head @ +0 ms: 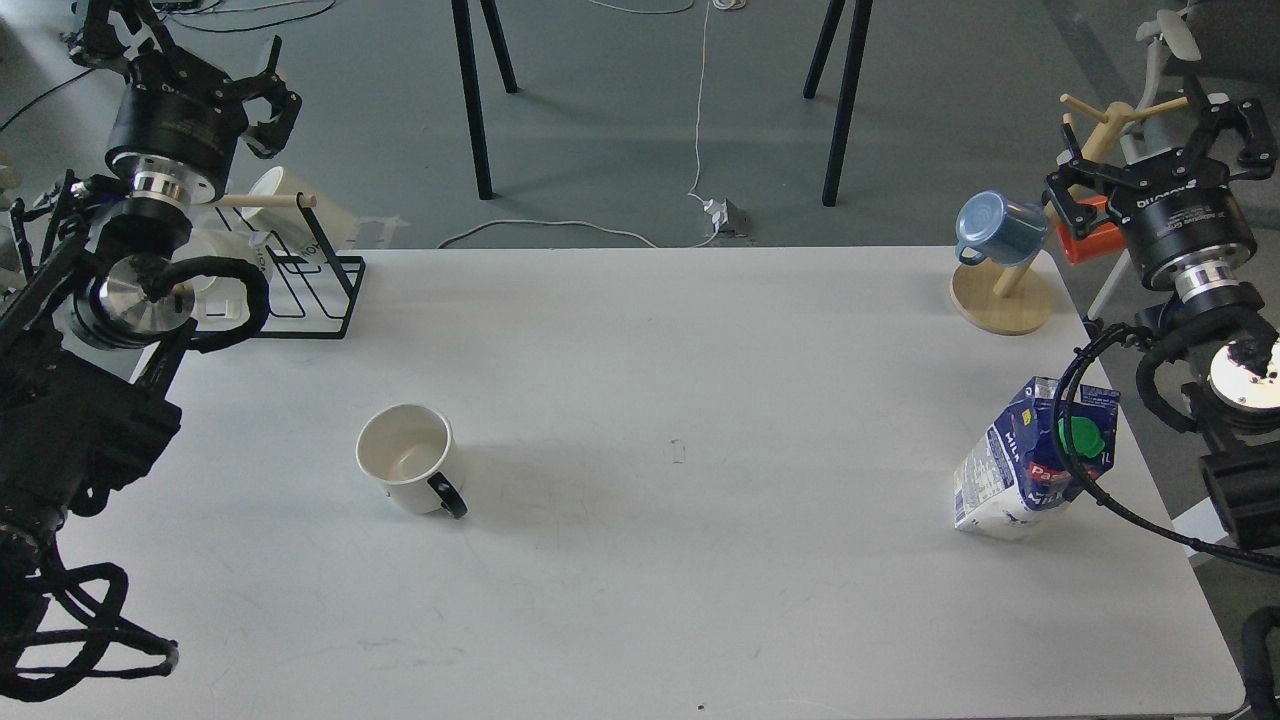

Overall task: Place cup and milk with both arms
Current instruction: 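Lower the left gripper from the raised pose toward the white mug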

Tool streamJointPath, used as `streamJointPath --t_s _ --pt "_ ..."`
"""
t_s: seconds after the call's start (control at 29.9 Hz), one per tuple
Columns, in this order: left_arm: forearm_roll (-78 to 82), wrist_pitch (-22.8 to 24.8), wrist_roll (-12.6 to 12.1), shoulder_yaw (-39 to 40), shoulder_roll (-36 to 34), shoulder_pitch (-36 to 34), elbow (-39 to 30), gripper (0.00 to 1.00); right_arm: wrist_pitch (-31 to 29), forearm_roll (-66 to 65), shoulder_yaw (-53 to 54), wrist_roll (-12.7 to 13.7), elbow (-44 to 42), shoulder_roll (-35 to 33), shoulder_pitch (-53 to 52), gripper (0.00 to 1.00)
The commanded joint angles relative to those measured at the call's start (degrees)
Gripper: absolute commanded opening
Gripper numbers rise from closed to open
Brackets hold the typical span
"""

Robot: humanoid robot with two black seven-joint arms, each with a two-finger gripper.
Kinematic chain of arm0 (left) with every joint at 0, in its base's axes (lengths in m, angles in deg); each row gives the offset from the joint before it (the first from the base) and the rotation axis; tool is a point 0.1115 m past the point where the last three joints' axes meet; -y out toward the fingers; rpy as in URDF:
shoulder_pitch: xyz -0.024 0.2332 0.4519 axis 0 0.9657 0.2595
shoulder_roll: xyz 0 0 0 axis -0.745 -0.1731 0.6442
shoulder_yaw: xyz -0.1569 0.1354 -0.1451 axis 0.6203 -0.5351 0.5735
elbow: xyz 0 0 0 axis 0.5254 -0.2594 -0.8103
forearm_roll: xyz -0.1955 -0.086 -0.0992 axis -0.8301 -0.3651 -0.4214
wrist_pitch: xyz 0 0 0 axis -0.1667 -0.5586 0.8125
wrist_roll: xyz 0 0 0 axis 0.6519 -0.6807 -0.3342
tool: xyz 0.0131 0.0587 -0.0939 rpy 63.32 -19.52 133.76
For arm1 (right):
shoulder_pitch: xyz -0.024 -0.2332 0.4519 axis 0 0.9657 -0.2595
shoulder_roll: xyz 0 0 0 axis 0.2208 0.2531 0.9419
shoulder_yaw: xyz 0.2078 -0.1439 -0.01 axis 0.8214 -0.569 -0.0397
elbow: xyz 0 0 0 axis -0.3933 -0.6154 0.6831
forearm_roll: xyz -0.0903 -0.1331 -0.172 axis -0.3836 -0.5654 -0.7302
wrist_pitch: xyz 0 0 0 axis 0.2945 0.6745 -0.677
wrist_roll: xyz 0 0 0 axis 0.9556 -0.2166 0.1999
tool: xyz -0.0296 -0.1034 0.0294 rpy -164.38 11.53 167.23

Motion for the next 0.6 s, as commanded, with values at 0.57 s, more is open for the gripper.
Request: streamJointPath --t_s 0.57 --pt "0.78 0.99 -0.29 -2.45 -3.69 -0.58 0.1 0.99 -0.01 0.09 0.29 -0.09 8.85 -0.8 3.37 0.99"
